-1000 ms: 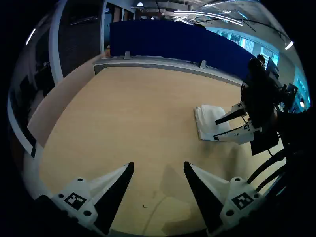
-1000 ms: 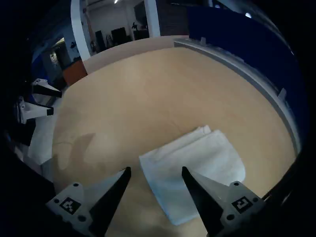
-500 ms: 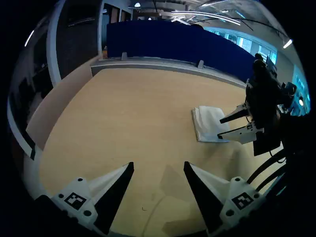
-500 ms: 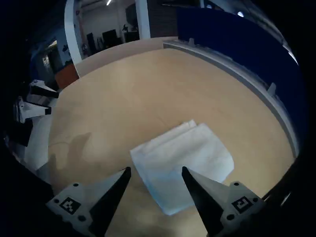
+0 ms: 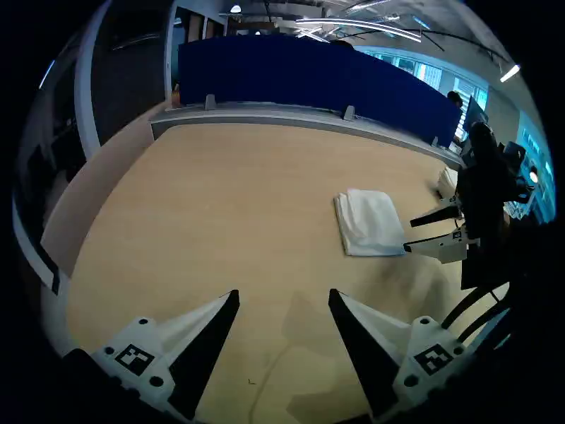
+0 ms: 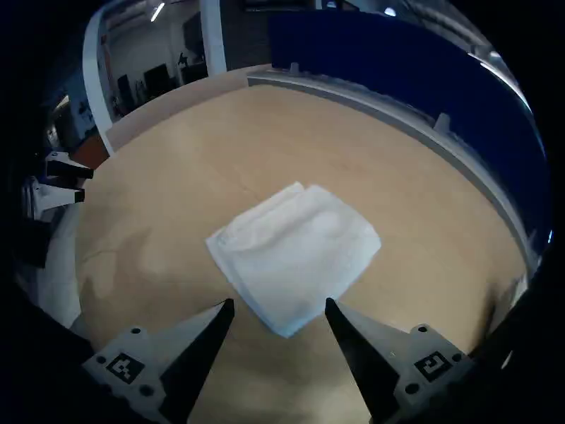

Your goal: Fold towel

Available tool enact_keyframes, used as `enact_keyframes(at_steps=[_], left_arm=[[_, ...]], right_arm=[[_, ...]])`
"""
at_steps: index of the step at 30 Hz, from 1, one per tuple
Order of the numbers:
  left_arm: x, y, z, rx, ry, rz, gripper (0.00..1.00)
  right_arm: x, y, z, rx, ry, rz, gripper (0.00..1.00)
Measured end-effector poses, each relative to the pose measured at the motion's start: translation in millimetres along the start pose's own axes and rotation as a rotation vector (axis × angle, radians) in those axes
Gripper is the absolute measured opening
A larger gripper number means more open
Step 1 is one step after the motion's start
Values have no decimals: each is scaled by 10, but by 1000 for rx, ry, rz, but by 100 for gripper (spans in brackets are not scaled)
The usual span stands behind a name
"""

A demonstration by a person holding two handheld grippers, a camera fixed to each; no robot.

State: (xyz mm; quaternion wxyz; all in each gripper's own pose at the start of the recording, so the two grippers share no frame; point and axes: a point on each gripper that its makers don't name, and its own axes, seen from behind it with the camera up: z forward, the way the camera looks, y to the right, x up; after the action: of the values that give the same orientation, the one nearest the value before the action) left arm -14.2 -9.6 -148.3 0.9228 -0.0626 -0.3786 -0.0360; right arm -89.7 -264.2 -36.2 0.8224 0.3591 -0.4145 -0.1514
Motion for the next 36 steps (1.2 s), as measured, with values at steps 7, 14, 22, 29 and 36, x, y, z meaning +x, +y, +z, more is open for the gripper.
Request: enact_keyframes(at_steps=[7,14,22,29,36], left_arm=[[30,47,9,-11,1,5,94],[30,60,-16,-13,2,5,94],[25,47,-59,-11,5,-1,94],[5,32,-70,-8,5,-6,94],[-6,17,-59,-7,4,-5,94]], right_arm=[[-154,33,2,-22,-17,31,100],[-236,24,41,-25,-21,52,95],[-352,22,102,-31,-40,62,82],[-414,-13,140,-30,-54,66,59],[-428,-7,149,-40,-52,85,27]])
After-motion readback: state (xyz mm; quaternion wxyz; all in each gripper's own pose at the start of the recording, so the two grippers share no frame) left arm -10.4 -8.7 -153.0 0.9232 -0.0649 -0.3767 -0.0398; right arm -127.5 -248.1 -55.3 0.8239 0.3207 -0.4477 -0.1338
